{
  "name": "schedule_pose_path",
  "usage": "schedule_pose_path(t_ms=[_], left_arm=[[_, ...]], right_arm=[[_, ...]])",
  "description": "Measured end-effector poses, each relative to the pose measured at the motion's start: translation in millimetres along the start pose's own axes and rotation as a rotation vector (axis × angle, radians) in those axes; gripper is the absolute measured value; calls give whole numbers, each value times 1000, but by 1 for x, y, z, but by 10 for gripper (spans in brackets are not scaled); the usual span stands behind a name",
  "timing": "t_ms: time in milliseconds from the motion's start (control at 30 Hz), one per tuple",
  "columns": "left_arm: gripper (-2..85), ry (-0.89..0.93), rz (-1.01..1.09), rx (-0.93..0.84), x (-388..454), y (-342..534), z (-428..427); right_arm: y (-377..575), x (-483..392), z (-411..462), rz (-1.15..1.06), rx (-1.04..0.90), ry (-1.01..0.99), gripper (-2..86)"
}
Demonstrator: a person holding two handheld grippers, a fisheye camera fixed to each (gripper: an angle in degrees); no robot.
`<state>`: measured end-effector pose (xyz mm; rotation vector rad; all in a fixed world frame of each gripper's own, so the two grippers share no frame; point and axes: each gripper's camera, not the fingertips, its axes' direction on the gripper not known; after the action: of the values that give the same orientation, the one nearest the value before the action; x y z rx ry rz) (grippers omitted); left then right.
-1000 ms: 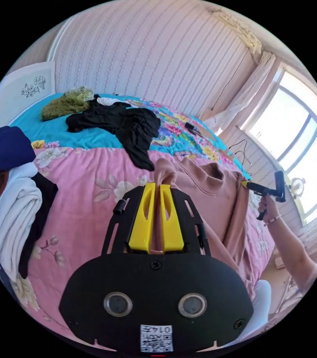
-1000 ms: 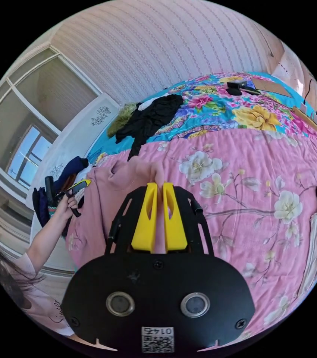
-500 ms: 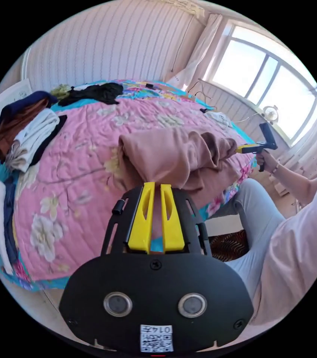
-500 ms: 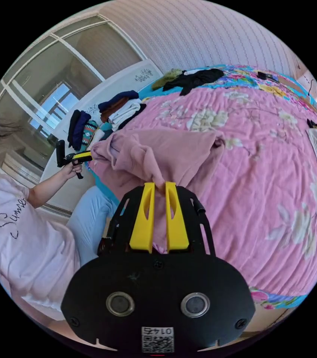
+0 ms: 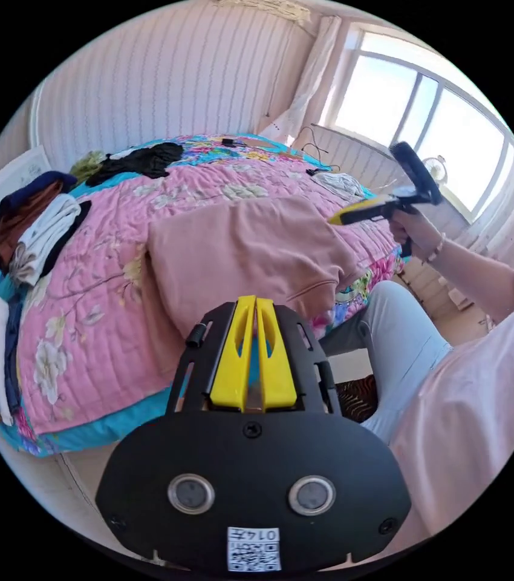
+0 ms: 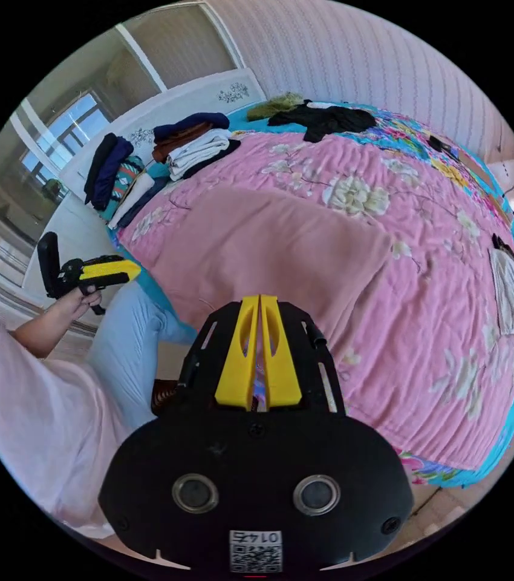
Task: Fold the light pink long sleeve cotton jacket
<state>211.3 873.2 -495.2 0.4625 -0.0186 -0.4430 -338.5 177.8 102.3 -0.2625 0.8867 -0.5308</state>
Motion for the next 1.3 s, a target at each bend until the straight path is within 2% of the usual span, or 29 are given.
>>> schedule_pose_path(t_ms=[100, 167, 233, 267, 300, 333, 533, 600, 667, 700, 733, 767, 800, 900, 1033, 1100, 1233, 1300], left_arm=[[-10, -4, 22, -12, 27, -17, 36], [-10, 27, 27, -33, 36, -19, 57], [-10, 62, 40, -166, 43, -7, 101], [-10, 72, 37, -114, 43, -1, 103], [-10, 69, 49, -48, 45, 8, 102], [-10, 64, 78, -30, 48, 11, 102], [-10, 18, 155, -71, 68, 4, 85], [-10, 11, 162, 9, 75, 8, 74], [-10, 10, 174, -29, 84, 14, 87], [-10, -7, 173, -111, 89, 20, 104], [-10, -22, 159, -45, 94, 27, 103], [-10, -30, 158, -45, 96, 28, 103], [-10, -28, 163, -68, 99, 25, 101], [-9, 47, 143, -85, 96, 20, 90], [-7, 85, 53, -41, 77, 24, 64], [-2, 68, 7, -44, 70, 25, 57], [44, 72, -54, -31, 60, 15, 47], [67, 72, -59, -24, 61, 4, 45]], right_arm=[[-84, -29, 25, -91, -64, 124, -3], [-126, -38, 46, -105, -121, 135, -3], [-153, -40, 86, -95, -247, 130, -4], [-159, -37, 131, -76, -420, 143, -4], [-156, -36, 158, -53, -479, 137, -5], [-156, -38, 154, -34, -411, 139, -5], [-169, -57, 132, -116, -504, 95, -7], [-175, -65, 97, -129, -360, 201, -5], [-176, -68, 89, -116, -260, 296, -5], [-171, -65, 103, -102, -279, 322, -5], [-167, -62, 119, -93, -338, 315, -5], [-154, -55, 144, -49, -410, 312, -5], [-141, -57, 138, -15, -287, 336, -5], [-111, -63, 121, -4, -214, 344, -4], [-25, -52, 47, 127, 19, 212, -2], [71, -44, -2, 259, 178, 177, 1], [225, -38, -42, 437, 278, 142, 18], [300, -36, -48, 543, 314, 112, 63]])
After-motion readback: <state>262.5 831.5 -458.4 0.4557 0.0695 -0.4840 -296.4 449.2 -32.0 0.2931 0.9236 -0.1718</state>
